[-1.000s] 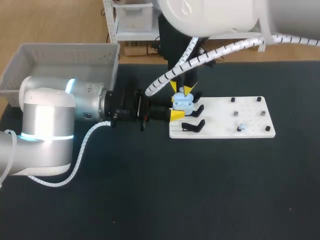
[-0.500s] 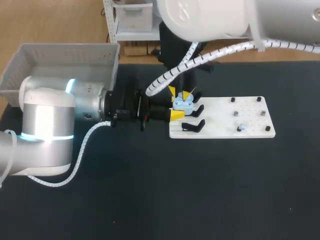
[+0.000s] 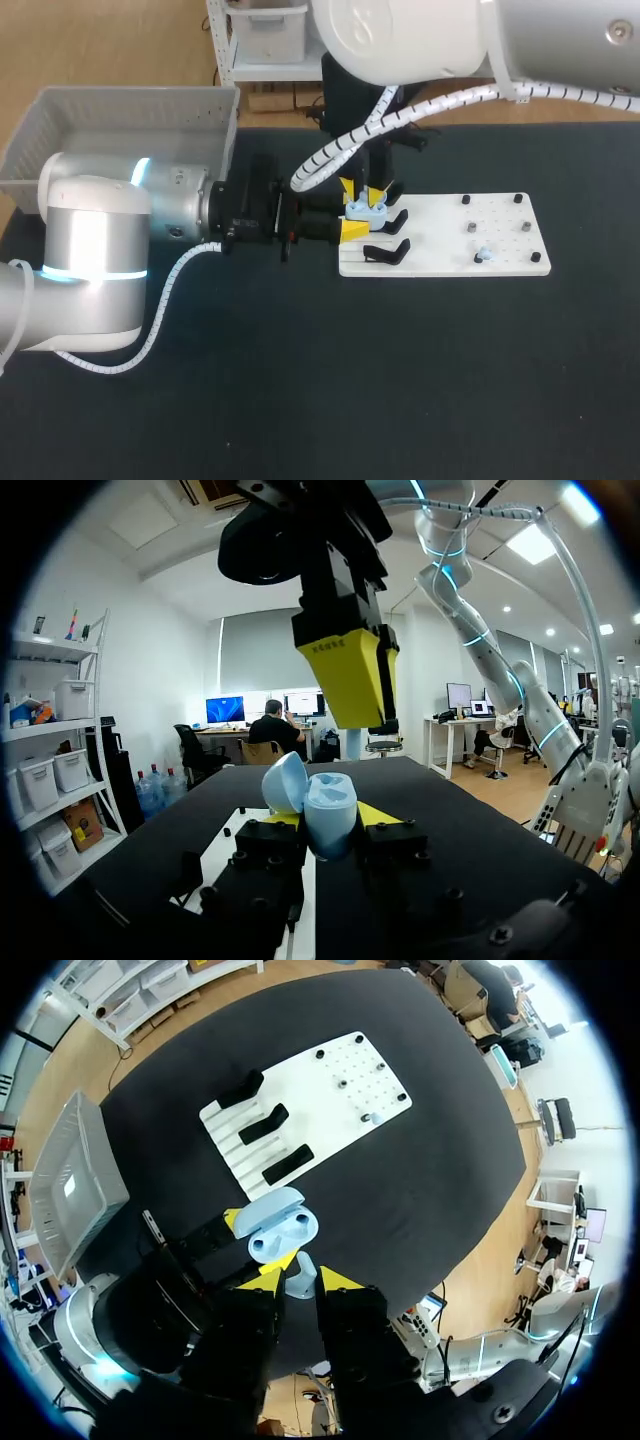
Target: Pick up each earbud case from the left stands, insert the matching earbuds, close the lid, and place the case in the box.
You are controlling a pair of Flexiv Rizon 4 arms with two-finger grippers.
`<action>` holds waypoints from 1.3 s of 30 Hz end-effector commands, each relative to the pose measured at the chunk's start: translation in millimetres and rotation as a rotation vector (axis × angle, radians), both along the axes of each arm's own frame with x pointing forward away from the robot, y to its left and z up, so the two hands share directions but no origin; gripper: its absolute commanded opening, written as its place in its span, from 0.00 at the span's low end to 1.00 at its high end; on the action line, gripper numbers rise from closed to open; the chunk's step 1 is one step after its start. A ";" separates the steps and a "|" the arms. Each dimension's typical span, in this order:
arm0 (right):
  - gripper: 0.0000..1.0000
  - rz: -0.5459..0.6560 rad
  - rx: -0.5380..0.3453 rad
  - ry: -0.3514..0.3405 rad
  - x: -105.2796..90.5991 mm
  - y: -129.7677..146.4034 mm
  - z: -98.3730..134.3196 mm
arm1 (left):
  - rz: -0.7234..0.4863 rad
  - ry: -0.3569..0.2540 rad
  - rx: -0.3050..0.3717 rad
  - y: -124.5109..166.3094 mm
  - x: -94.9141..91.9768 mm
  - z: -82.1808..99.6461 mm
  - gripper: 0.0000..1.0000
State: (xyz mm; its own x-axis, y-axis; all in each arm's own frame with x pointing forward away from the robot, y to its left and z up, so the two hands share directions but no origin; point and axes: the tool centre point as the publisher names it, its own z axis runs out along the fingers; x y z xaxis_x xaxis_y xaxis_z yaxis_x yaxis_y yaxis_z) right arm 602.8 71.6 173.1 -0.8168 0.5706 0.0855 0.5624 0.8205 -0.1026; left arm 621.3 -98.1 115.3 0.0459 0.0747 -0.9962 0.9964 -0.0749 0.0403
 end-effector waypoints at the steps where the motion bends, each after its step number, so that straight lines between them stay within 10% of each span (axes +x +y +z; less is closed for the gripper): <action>1: 0.00 -0.003 -0.001 0.003 1.7 -0.7 -2.3 | 0.006 -0.004 -0.005 0.3 -1.6 -1.2 0.00; 39: 0.00 -0.007 -0.010 -0.009 8.2 -3.5 -10.1 | 0.006 -0.004 -0.005 0.3 -1.6 -1.2 0.00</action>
State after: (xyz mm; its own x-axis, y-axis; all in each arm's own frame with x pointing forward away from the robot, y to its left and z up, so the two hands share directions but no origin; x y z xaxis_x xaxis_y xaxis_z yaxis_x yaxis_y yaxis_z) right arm 611.0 68.1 163.8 -0.8144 0.5756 0.0733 0.5675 0.8165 -0.1061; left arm 621.3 -98.1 115.3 0.0459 0.0747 -0.9962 0.9964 -0.0749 0.0403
